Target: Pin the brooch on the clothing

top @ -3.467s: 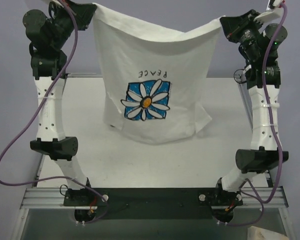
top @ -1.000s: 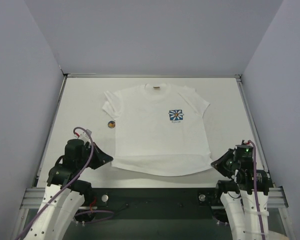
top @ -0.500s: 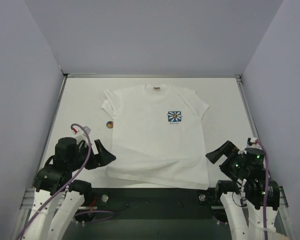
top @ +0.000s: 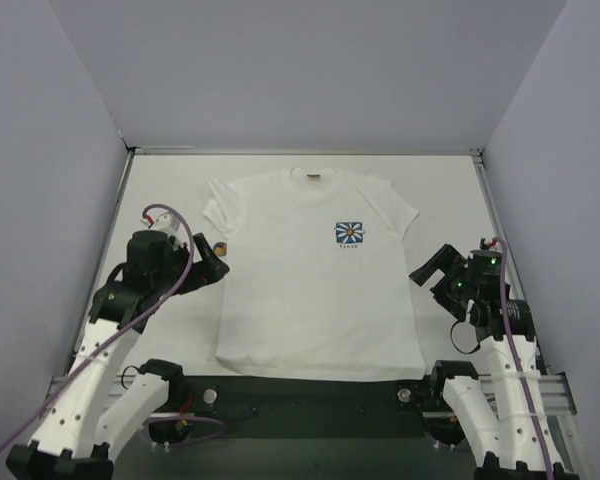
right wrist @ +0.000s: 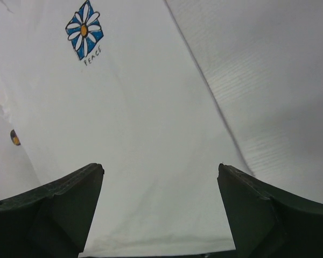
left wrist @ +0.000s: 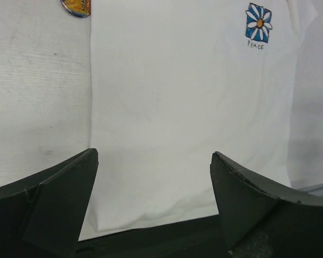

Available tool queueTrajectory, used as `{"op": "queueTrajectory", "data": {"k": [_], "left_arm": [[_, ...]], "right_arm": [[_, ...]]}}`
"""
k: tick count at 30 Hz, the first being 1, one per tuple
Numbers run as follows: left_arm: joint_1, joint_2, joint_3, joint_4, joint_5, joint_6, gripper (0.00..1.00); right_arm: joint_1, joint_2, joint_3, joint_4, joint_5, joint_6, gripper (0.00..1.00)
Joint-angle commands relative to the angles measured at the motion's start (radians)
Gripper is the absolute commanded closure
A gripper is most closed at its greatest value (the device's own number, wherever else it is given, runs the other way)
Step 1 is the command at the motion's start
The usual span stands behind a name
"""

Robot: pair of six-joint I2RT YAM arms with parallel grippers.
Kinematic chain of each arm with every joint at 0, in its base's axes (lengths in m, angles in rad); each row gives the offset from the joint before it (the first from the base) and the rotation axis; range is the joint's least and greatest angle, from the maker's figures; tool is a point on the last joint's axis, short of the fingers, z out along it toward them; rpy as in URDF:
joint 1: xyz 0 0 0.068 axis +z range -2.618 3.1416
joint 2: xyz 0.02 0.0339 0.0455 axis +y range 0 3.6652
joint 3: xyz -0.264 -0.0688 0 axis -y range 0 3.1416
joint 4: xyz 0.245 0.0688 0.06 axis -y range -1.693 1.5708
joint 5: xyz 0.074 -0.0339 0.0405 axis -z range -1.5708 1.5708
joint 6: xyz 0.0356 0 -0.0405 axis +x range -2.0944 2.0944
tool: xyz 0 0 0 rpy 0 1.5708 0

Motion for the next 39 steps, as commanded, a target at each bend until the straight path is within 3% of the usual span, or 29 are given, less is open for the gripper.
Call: {"op": "queueTrajectory", "data": {"k": [1, 4, 8, 9, 11, 12, 15, 16, 18, 19, 25, 29, 39], "left_arm": [[0.001, 0.26, 0.087, 0.269, -0.087, 0.03, 0.06], [0.019, 0.458, 0.185, 0.333, -0.107, 0.045, 0.11], [0.07, 0.638, 0.232, 0.512, -0.095, -0.009, 0.31], [0.082, 0.704, 0.247, 0.548, -0.09, -0.019, 0.47], [0.127, 0.821, 0.288, 0.603, -0.064, -0.05, 0.62], [0.141, 0.863, 0.357, 0.597, -0.043, -0.055, 0.77], [0.177, 1.006, 0.446, 0.58, -0.029, -0.042, 0.9], [0.185, 1.038, 0.492, 0.58, -0.021, -0.042, 0.99], [0.199, 1.129, 0.541, 0.58, -0.017, -0.044, 1.0], [0.201, 1.158, 0.584, 0.582, -0.014, -0.045, 1.0], [0.201, 1.38, 0.718, 0.58, 0.011, -0.062, 1.0], [0.204, 1.474, 0.793, 0.553, 0.014, -0.073, 1.0], [0.242, 1.485, 0.735, 0.518, -0.014, -0.061, 1.0]], "right_arm": [[0.014, 0.149, -0.024, 0.265, 0.152, -0.062, 0.08], [0.015, 0.357, 0.059, 0.35, 0.171, -0.111, 0.08], [0.025, 0.668, 0.199, 0.431, 0.128, -0.119, 0.1], [0.025, 0.713, 0.235, 0.466, 0.117, -0.117, 0.11], [0.051, 0.845, 0.34, 0.48, 0.085, -0.106, 0.14], [0.052, 0.891, 0.376, 0.482, 0.079, -0.109, 0.15], [0.046, 1.057, 0.521, 0.465, 0.051, -0.115, 0.37], [0.045, 1.098, 0.564, 0.456, 0.043, -0.111, 0.59], [0.035, 1.215, 0.67, 0.416, 0.013, -0.091, 0.83], [0.034, 1.247, 0.693, 0.417, 0.008, -0.082, 1.0], [0.043, 1.41, 0.831, 0.436, 0.028, -0.033, 1.0], [0.034, 1.499, 0.946, 0.315, 0.108, 0.018, 1.0], [-0.032, 1.629, 1.063, 0.106, 0.195, 0.151, 1.0]]}}
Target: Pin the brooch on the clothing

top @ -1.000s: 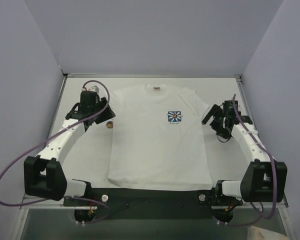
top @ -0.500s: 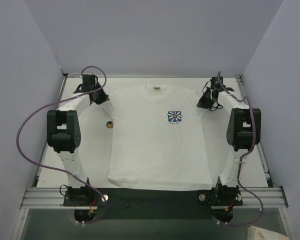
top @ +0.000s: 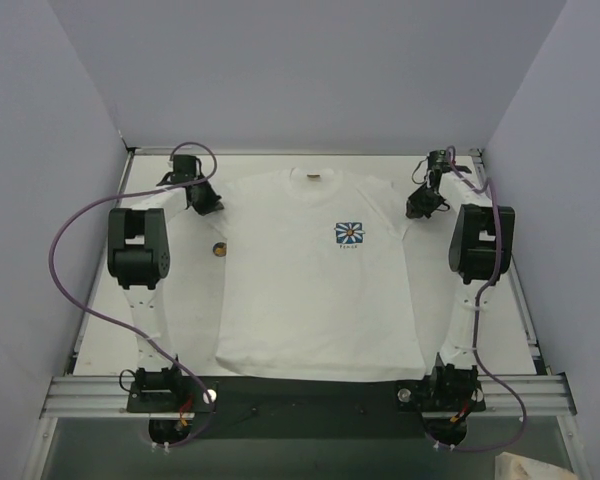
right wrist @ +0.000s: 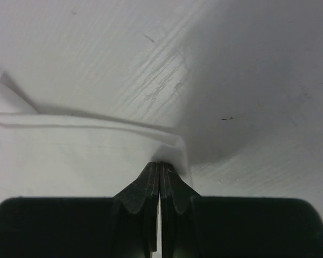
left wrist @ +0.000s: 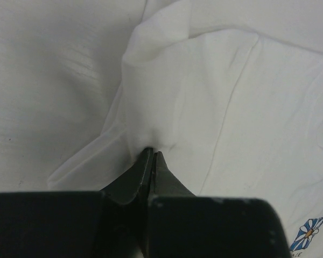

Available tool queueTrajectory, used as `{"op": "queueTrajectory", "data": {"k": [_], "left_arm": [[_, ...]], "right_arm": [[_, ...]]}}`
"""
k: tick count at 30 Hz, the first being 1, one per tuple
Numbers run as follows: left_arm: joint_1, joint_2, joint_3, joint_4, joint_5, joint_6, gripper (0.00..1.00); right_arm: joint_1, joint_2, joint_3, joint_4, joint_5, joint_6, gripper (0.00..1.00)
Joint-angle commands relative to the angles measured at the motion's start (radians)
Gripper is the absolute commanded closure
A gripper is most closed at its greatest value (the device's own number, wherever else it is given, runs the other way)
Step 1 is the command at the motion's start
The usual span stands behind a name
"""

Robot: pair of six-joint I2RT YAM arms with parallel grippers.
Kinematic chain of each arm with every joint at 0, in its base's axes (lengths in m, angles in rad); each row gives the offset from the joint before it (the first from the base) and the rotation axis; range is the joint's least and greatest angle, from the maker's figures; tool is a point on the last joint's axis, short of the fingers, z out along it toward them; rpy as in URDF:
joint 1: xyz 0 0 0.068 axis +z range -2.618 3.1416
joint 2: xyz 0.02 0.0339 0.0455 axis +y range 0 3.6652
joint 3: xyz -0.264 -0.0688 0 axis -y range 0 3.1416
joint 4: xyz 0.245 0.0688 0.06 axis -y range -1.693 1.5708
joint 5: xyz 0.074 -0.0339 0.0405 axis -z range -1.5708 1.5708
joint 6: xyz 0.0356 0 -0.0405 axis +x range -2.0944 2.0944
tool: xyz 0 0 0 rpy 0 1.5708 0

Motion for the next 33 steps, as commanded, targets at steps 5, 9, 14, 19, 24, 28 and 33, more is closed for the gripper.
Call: {"op": "queueTrajectory", "data": {"k": [5, 9, 14, 19, 24, 28, 33], "left_arm": [[0.075, -0.028, -0.05, -0.036, -0.016, 0.016, 1.0], [0.086, -0.072, -0.123, -0.022, -0.024, 0.016, 1.0], [0.1, -0.151, -0.246, 0.056, -0.024, 0.009, 1.0], [0.112, -0.207, -0.28, 0.051, -0.016, 0.019, 1.0], [0.112, -0.27, -0.304, 0.059, -0.015, 0.036, 1.0], [0.112, -0.307, -0.321, 0.071, -0.018, 0.05, 1.0], [0.112, -0.277, -0.32, 0.047, -0.01, 0.056, 1.0]], "right_arm": [[-0.029, 0.065, 0.071, -0.176, 0.016, 0.094, 1.0], [-0.036, 0.087, 0.119, -0.211, 0.024, 0.085, 1.0], [-0.047, 0.095, 0.141, -0.234, 0.022, 0.069, 1.0], [-0.064, 0.077, 0.109, -0.246, -0.007, 0.1, 1.0], [-0.084, 0.034, 0.064, -0.24, -0.025, 0.134, 1.0], [-0.104, -0.015, -0.002, -0.211, -0.018, 0.16, 1.0], [-0.125, -0.06, -0.048, -0.17, -0.027, 0.186, 1.0]]}}
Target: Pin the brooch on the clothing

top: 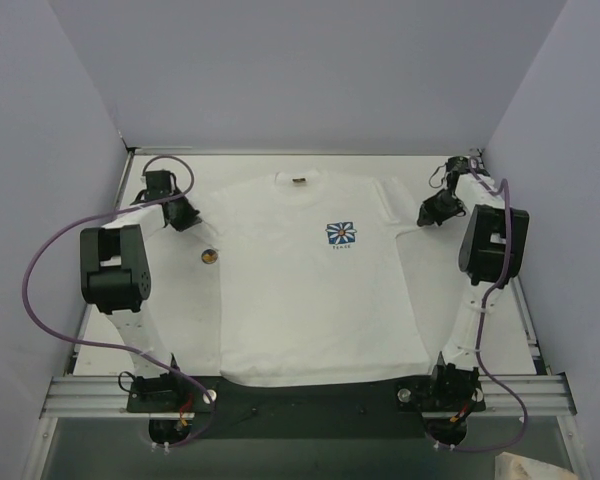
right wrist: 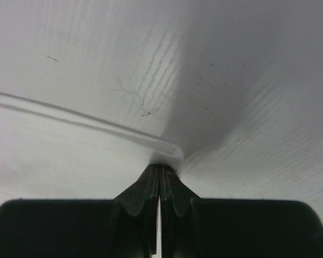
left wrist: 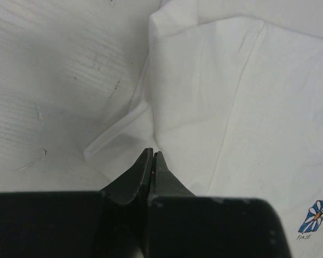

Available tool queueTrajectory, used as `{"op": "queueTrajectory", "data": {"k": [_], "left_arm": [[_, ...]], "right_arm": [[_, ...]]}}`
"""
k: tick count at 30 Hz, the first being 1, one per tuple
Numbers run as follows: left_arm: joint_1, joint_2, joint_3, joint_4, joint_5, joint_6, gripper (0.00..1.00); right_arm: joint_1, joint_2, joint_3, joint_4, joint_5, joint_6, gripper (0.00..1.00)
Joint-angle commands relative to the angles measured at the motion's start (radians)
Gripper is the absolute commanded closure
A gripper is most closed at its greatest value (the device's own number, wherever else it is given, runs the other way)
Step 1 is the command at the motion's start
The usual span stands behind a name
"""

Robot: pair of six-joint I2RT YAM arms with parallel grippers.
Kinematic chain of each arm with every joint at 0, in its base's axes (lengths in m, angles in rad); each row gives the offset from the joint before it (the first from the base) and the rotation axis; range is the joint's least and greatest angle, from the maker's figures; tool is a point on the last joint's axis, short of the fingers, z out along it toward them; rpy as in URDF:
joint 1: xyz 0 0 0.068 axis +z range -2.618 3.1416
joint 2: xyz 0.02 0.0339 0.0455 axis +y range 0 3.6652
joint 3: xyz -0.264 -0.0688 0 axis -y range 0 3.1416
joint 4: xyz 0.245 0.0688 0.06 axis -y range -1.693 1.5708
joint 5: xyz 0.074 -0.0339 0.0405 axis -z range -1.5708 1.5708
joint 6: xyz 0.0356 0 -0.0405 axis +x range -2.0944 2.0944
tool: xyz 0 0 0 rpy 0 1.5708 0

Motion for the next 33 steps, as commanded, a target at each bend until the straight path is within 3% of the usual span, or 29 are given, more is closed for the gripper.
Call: {"op": "queueTrajectory", "data": {"k": [1, 8, 17, 23, 33], "left_arm": [[0.005, -0.007, 0.001, -0.014, -0.006, 0.02, 1.0], [0.019, 0.009, 0.004, -0.083, -0.081, 0.04, 1.0], [0.033, 0.032, -0.016, -0.078, -0.05, 0.056, 1.0], [0.025, -0.055, -0.082, 0.067, 0.02, 0.04, 1.0], [-0.044, 0.032, 0.064, 0.032, 0.005, 0.045, 1.0]], "right_arm": [[-0.03, -0.056, -0.043, -0.046, 0.027, 0.033, 1.0], [-0.055, -0.099, -0.095, -0.022, 0.021, 0.056, 1.0], [-0.081, -0.133, -0.135, 0.006, -0.002, 0.068, 1.0], [-0.093, -0.134, -0.155, 0.029, -0.044, 0.054, 1.0], [-0.096, -0.13, -0.155, 0.038, -0.075, 0.045, 1.0]]}}
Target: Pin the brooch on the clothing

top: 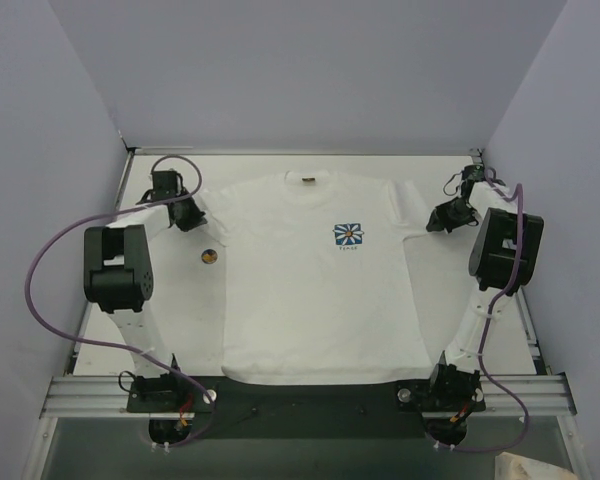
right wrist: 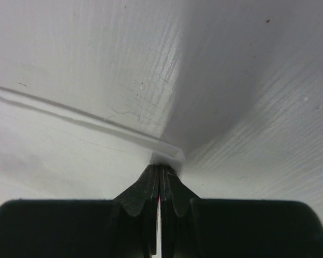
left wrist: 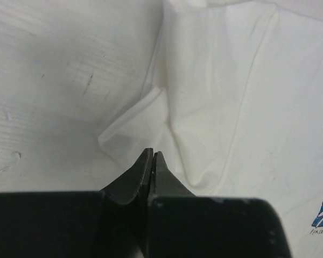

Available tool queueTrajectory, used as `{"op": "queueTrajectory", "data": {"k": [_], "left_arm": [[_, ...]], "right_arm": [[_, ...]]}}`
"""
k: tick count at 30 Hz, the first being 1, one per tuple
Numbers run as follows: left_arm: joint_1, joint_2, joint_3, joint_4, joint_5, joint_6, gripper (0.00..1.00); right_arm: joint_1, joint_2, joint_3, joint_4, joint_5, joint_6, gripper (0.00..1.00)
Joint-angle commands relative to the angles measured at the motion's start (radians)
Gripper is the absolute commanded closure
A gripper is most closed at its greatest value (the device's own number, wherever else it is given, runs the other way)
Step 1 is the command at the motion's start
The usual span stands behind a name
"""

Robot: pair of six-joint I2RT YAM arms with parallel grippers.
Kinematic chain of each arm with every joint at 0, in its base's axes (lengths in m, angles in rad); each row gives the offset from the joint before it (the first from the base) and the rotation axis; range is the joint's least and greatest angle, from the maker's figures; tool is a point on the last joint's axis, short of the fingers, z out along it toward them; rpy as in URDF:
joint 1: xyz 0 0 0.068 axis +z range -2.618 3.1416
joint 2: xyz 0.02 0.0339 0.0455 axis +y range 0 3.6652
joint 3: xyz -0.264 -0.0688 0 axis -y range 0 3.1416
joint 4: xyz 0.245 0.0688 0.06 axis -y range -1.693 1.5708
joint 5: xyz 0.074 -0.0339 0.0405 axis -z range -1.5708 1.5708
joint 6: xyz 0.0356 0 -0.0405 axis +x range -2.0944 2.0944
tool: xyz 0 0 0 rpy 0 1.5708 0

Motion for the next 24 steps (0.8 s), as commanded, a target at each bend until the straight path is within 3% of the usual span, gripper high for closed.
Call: {"op": "queueTrajectory", "data": {"k": [1, 4, 10, 24], "left_arm": [[-0.021, 0.063, 0.094, 0.018, -0.007, 0.005, 1.0], [-0.024, 0.127, 0.152, -0.048, -0.014, 0.004, 1.0], [-0.013, 0.143, 0.127, -0.086, -0.033, 0.007, 1.0], [0.037, 0.014, 0.007, -0.108, -0.117, 0.019, 1.0]], "right_arm": [[-0.01, -0.043, -0.005, -0.03, -0.018, 0.003, 1.0], [-0.016, -0.041, -0.003, -0.028, -0.025, 0.012, 1.0], [-0.04, -0.061, -0.015, -0.027, -0.019, 0.026, 1.0], [-0.091, -0.11, -0.096, 0.008, -0.027, 0.041, 1.0]]}}
